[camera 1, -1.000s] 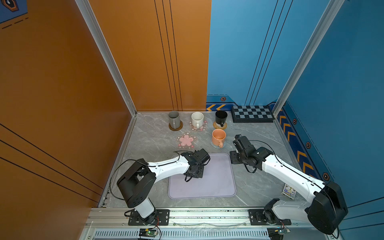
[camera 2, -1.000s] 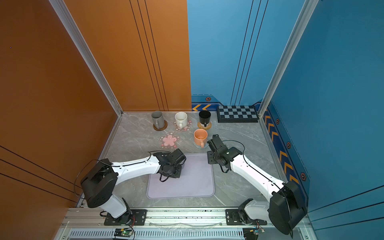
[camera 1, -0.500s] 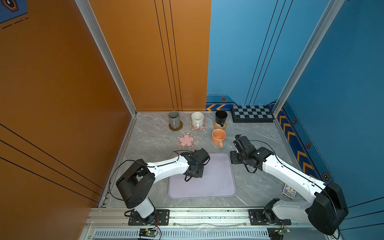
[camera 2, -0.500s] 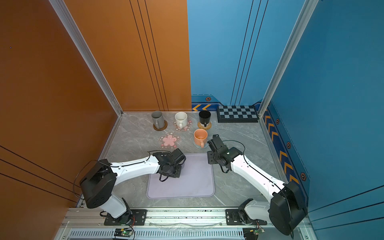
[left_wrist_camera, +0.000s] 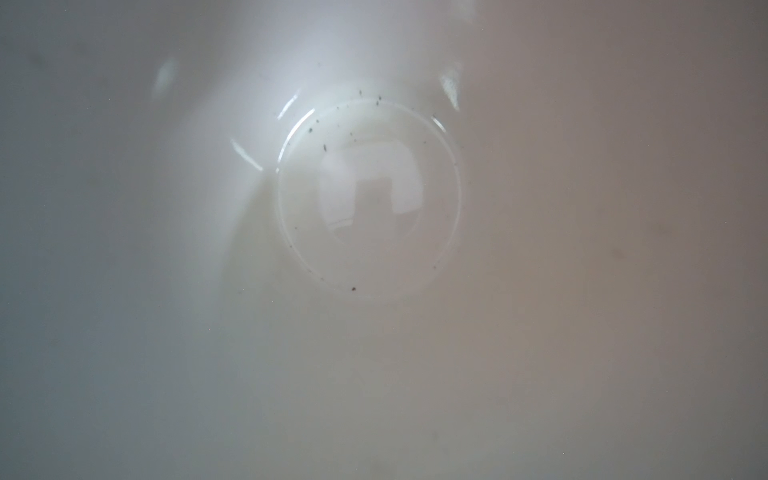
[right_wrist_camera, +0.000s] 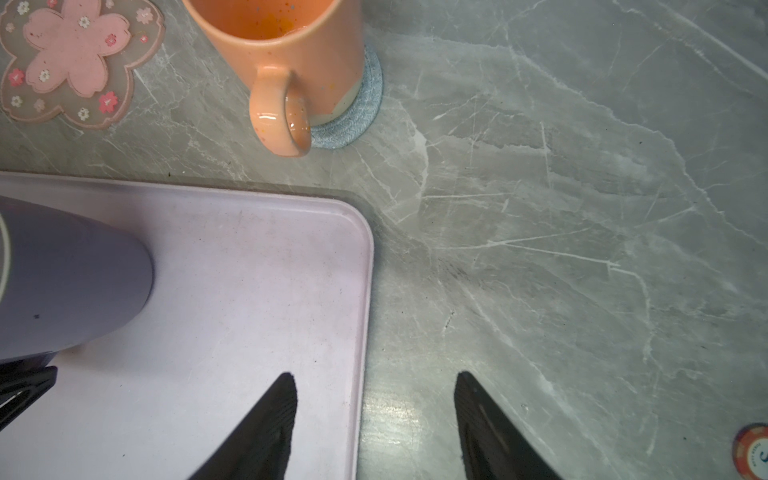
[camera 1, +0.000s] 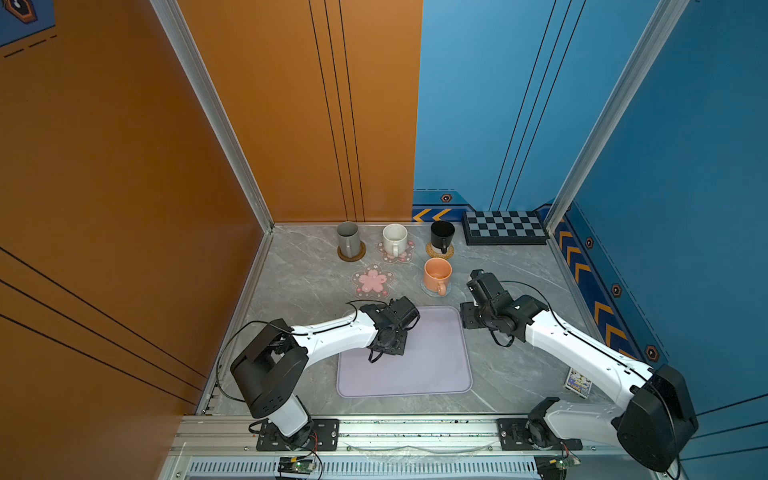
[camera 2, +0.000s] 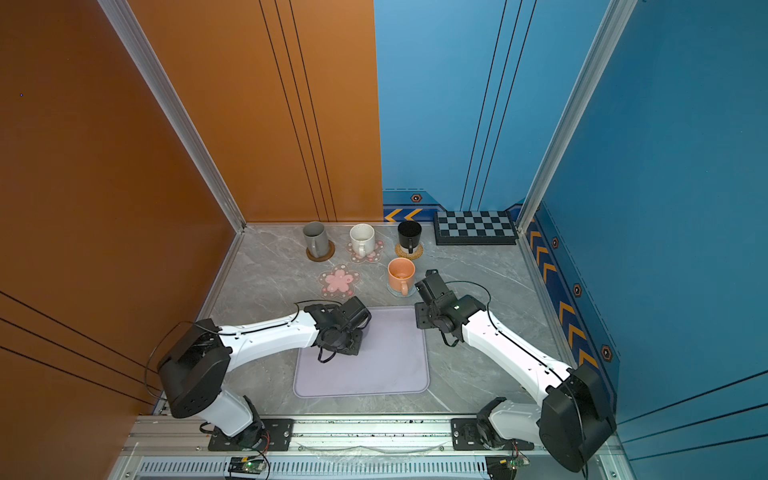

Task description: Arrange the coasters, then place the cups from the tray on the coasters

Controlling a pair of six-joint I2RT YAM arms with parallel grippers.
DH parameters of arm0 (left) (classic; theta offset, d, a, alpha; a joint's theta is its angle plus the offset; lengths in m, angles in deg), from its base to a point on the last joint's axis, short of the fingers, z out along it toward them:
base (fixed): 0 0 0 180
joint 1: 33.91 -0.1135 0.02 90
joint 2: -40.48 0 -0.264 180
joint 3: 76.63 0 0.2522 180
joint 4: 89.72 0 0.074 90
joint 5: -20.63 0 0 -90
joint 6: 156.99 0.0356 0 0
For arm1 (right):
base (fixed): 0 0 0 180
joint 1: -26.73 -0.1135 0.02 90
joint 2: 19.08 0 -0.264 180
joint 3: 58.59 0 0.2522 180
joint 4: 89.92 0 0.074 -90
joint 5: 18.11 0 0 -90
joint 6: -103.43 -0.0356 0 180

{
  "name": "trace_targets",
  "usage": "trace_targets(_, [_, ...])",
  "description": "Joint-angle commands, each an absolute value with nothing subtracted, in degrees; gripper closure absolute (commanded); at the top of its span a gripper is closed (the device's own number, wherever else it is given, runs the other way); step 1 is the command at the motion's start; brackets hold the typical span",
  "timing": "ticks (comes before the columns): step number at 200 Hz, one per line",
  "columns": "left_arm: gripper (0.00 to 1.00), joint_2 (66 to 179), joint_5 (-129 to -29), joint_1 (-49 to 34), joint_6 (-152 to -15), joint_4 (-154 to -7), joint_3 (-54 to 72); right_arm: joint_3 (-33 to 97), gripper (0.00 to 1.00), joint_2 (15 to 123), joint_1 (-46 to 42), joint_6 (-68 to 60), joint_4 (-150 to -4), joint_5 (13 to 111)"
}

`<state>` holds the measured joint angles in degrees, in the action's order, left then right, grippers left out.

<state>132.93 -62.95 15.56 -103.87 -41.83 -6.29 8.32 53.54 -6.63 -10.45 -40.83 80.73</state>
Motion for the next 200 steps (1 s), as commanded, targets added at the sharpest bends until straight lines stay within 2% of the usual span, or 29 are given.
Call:
trace_targets(1, [1.00, 134.03, -63.29, 16.19, -102.72, -41.12, -5.98, 7.82, 0.37, 52.42, -6.42, -10.74, -40.42, 81.68])
trace_targets(42, [0.99, 134.56, -63.06, 16.54, -103.29, -41.07, -5.92, 7.82, 0.37, 52.32, -6.53, -10.73, -40.39, 81.72])
trace_targets(55, [0.81, 134.40, -63.15, 16.72, -103.20, -41.11, -5.91, 7.82, 0.37, 52.38, -6.46, -10.76, -40.40, 81.82])
trace_targets(64, [0.65, 134.06, -63.01, 16.82, -103.29, -41.11, -6.09, 7.82, 0.37, 52.37, -6.48, -10.74, -40.39, 81.78])
trace_targets(69, [0.62, 133.82, -62.97, 16.93, -103.34, -41.08, -6.15, 7.82, 0.37, 52.33, -6.53, -10.74, -40.39, 81.81])
trace_targets(131, [0.61, 132.19, -62.26, 16.82, -103.20, -41.08, -5.36, 8.03, 0.37, 52.12, -6.49, -10.70, -40.39, 81.82])
trace_targets(200, [0.67, 131.43, -61.44, 16.54, -104.12, -41.08, -4.27, 7.83, 0.37, 51.42, -6.43, -10.54, -40.35, 81.99])
